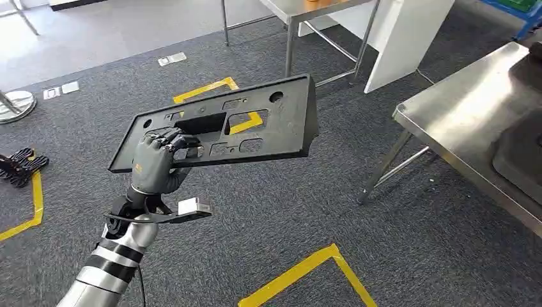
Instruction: Take the parts from the cabinet and place them on the table.
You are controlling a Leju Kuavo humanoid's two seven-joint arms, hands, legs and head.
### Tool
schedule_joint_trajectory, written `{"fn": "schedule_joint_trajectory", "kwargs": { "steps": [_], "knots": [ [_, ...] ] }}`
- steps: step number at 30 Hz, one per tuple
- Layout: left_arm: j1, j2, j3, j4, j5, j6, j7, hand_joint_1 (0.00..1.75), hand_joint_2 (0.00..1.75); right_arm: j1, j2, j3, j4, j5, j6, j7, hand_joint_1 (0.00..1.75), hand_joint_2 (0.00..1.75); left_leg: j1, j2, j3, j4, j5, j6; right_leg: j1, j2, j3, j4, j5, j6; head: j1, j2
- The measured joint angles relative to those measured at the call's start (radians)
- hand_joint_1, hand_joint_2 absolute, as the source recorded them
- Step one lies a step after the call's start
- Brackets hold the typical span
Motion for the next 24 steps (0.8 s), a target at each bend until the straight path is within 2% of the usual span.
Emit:
{"fn": "schedule_joint_trajectory", "kwargs": {
  "steps": [2,3,4,5,6,8,9,10,11,12,13,14,15,17,18,19,20,21,22,23,24],
  "knots": [
    [0.000,0.000,0.000,0.000,0.000,0.000,0.000,1.75,1.75,0.000,0.000,0.000,0.000,0.000,0.000,0.000,0.00,1.75,0.001,-0.005,0.004,-0.009,0.004,-0.001,0.000,0.001,-0.001,0.001,-0.001,0.001,0.000,0.000],
    [0.002,0.004,-0.003,-0.003,0.006,0.000,0.012,1.75,1.75,0.003,-0.007,-0.004,0.000,0.009,0.000,0.000,0.00,1.75,-0.005,-0.039,0.018,-0.044,-0.011,0.008,0.002,0.039,-0.032,0.010,0.007,0.033,-0.001,0.000],
    [0.002,0.004,-0.006,-0.010,0.006,0.000,0.016,1.75,1.75,0.012,-0.003,-0.009,0.000,0.011,0.000,0.001,0.00,1.75,-0.008,-0.004,0.021,-0.054,0.003,0.035,0.000,0.001,-0.054,0.024,0.003,0.045,0.002,0.000],
    [0.002,0.005,-0.007,-0.013,0.006,0.000,0.016,1.75,1.75,0.010,-0.003,-0.009,0.000,0.013,0.000,0.001,0.00,1.75,-0.010,0.007,0.020,-0.055,0.004,0.044,0.004,-0.050,-0.083,0.080,-0.024,0.040,0.010,0.000],
    [0.003,0.006,-0.007,-0.015,0.006,0.000,0.016,1.75,1.75,0.005,-0.003,-0.009,0.000,0.014,0.000,0.002,0.00,1.75,-0.013,0.020,0.019,-0.055,0.004,0.044,0.007,-0.074,-0.122,0.158,-0.054,0.035,0.012,0.000],
    [0.007,0.008,-0.007,-0.014,0.006,0.000,0.016,1.75,1.75,0.001,-0.002,-0.009,0.000,0.015,0.000,0.001,0.00,1.75,-0.021,0.052,0.018,-0.055,0.002,0.048,0.007,-0.087,-0.202,0.318,-0.104,0.031,0.011,0.000],
    [0.008,0.009,-0.008,-0.014,0.006,0.000,0.016,1.75,1.75,0.002,-0.002,-0.009,0.000,0.015,0.000,0.001,0.00,1.75,-0.022,0.065,0.018,-0.055,0.001,0.049,0.007,-0.088,-0.211,0.337,-0.104,0.034,0.011,0.000],
    [0.008,0.009,-0.008,-0.014,0.006,0.000,0.017,1.75,1.75,0.003,-0.002,-0.009,0.000,0.015,0.000,0.002,0.00,1.75,-0.024,0.076,0.018,-0.055,0.000,0.050,0.008,-0.088,-0.194,0.306,-0.091,0.039,0.012,0.000],
    [0.008,0.009,-0.009,-0.014,0.006,0.000,0.017,1.75,1.75,0.005,-0.002,-0.009,0.000,0.014,0.000,0.002,0.00,1.75,-0.024,0.087,0.019,-0.055,-0.001,0.051,0.010,-0.091,-0.153,0.231,-0.064,0.045,0.012,0.000],
    [0.007,0.009,-0.009,-0.015,0.006,0.000,0.017,1.75,1.75,0.005,-0.002,-0.010,0.000,0.014,0.000,0.002,0.00,1.75,-0.024,0.098,0.020,-0.055,-0.002,0.050,0.012,-0.103,-0.095,0.131,-0.032,0.050,0.012,0.000],
    [0.006,0.009,-0.009,-0.016,0.006,0.000,0.017,1.75,1.75,0.003,-0.002,-0.010,0.000,0.015,0.000,0.002,0.00,1.75,-0.026,0.107,0.022,-0.055,-0.004,0.048,0.019,-0.151,-0.036,0.035,-0.011,0.049,0.012,0.000],
    [0.007,0.009,-0.009,-0.018,0.006,0.000,0.017,1.75,1.75,-0.001,-0.002,-0.010,0.000,0.014,0.000,0.002,0.00,1.75,-0.033,0.115,0.022,-0.055,-0.006,0.044,0.027,-0.175,-0.032,0.021,-0.011,0.040,0.012,0.000],
    [0.004,0.010,-0.009,-0.018,0.006,0.000,0.017,1.75,1.75,-0.004,-0.002,-0.010,0.000,0.014,0.000,0.002,0.00,1.75,-0.034,0.125,0.022,-0.056,-0.010,0.038,0.028,-0.160,-0.026,0.015,-0.003,0.030,0.010,0.000],
    [0.004,0.011,-0.011,-0.018,0.006,0.000,0.017,1.75,1.75,-0.003,-0.001,-0.010,0.000,0.015,0.000,0.002,0.00,1.75,-0.033,0.144,0.033,-0.064,-0.011,0.031,0.032,-0.138,-0.031,0.016,-0.004,0.023,0.010,0.000],
    [0.004,0.011,-0.011,-0.018,0.006,0.000,0.017,1.75,1.75,-0.002,-0.001,-0.010,0.000,0.015,0.000,0.002,0.00,1.75,-0.034,0.155,0.038,-0.065,-0.015,0.023,0.030,-0.125,-0.026,0.009,0.000,0.015,0.011,0.000],
    [0.003,0.011,-0.011,-0.019,0.006,0.000,0.018,1.75,1.75,-0.001,-0.001,-0.010,-0.001,0.015,0.000,0.002,0.00,1.75,-0.024,0.134,0.031,-0.056,-0.023,0.016,0.005,-0.113,-0.017,0.002,0.004,0.008,0.007,0.000],
    [0.002,0.011,-0.012,-0.019,0.005,0.000,0.018,1.75,1.75,0.000,0.000,-0.010,-0.001,0.014,0.000,0.002,0.00,1.75,-0.024,0.080,0.019,-0.018,-0.049,0.014,0.008,-0.104,-0.013,0.000,0.002,0.004,0.002,0.000],
    [0.002,0.011,-0.012,-0.019,0.003,0.000,0.018,1.75,1.75,-0.001,0.000,-0.011,-0.001,0.015,0.000,0.002,0.00,1.75,-0.024,0.051,-0.013,0.055,-0.089,0.013,0.008,-0.096,-0.012,0.001,0.003,-0.007,-0.001,0.000],
    [0.002,0.012,-0.013,-0.019,0.000,0.000,0.018,1.75,1.75,-0.003,0.000,-0.011,-0.001,0.015,0.000,0.002,0.00,1.75,-0.025,0.037,-0.057,0.142,-0.129,0.011,0.008,-0.085,-0.012,0.001,0.002,-0.009,-0.005,0.000],
    [0.005,0.013,-0.013,-0.018,-0.003,0.000,0.018,1.75,1.75,-0.003,0.001,-0.011,-0.001,0.016,0.000,0.002,0.00,1.75,-0.024,0.032,-0.097,0.216,-0.154,0.008,0.009,-0.069,-0.013,0.001,0.002,-0.009,-0.003,0.000],
    [0.008,0.014,-0.014,-0.016,-0.003,0.000,0.018,1.75,1.75,-0.002,0.001,-0.011,-0.001,0.016,0.000,0.002,0.00,1.75,-0.024,0.031,-0.117,0.250,-0.156,0.008,0.009,-0.054,-0.013,0.002,0.002,-0.009,-0.005,0.000]
  ]
}}
